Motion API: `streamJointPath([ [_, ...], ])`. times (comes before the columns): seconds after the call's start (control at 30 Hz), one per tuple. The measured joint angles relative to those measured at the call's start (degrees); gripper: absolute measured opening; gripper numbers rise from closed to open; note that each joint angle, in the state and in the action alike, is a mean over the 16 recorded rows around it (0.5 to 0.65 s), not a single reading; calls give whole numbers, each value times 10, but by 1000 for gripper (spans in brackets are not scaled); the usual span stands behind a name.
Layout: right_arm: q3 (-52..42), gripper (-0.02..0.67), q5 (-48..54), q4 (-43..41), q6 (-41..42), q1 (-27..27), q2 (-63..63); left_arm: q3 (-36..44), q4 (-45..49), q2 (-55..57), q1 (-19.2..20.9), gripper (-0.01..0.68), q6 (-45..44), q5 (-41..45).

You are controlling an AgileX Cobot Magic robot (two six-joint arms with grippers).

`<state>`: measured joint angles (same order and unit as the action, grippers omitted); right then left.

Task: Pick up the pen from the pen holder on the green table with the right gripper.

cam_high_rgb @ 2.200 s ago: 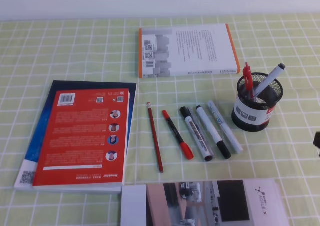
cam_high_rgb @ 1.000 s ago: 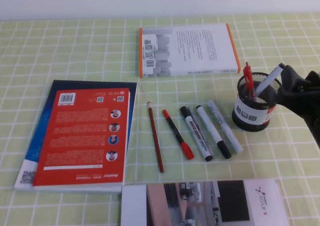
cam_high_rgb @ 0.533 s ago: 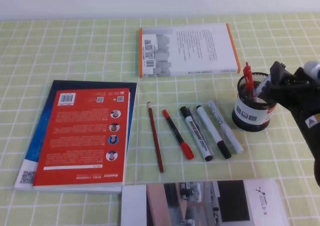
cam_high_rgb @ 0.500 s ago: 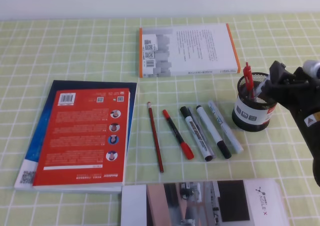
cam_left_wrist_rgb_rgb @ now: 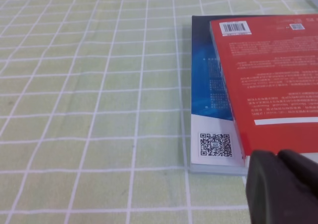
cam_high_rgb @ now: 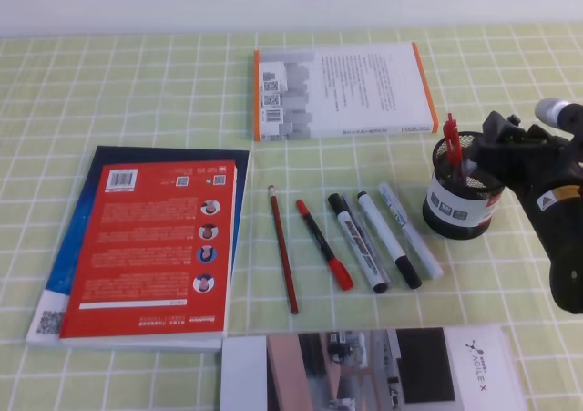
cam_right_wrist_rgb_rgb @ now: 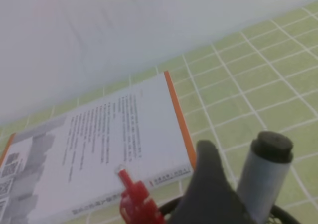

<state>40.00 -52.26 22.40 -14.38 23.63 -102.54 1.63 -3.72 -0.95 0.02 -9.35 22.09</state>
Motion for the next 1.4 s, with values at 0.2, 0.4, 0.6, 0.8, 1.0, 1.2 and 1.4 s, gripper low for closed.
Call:
streamJointPath([
  [0.2,15,376,19,-2,-4,-6,-7,0,0,0,0,-5,0,0],
  [0.4,22,327,29,-7,-6,-7,-9,0,0,0,0,-5,0,0],
  [0.6,24,248,35,-10,-8,-7,-10,0,0,0,0,-5,0,0],
  [0.8,24,172,35,-12,-10,-7,-10,0,0,0,0,-5,0,0],
  [1.0,24,125,34,-13,-12,-7,-10,0,0,0,0,-5,0,0],
  [1.2,24,114,33,-16,-12,-7,-9,0,0,0,0,-5,0,0],
  [1.4,24,114,43,-21,-3,-7,3,0,0,0,0,-5,0,0],
])
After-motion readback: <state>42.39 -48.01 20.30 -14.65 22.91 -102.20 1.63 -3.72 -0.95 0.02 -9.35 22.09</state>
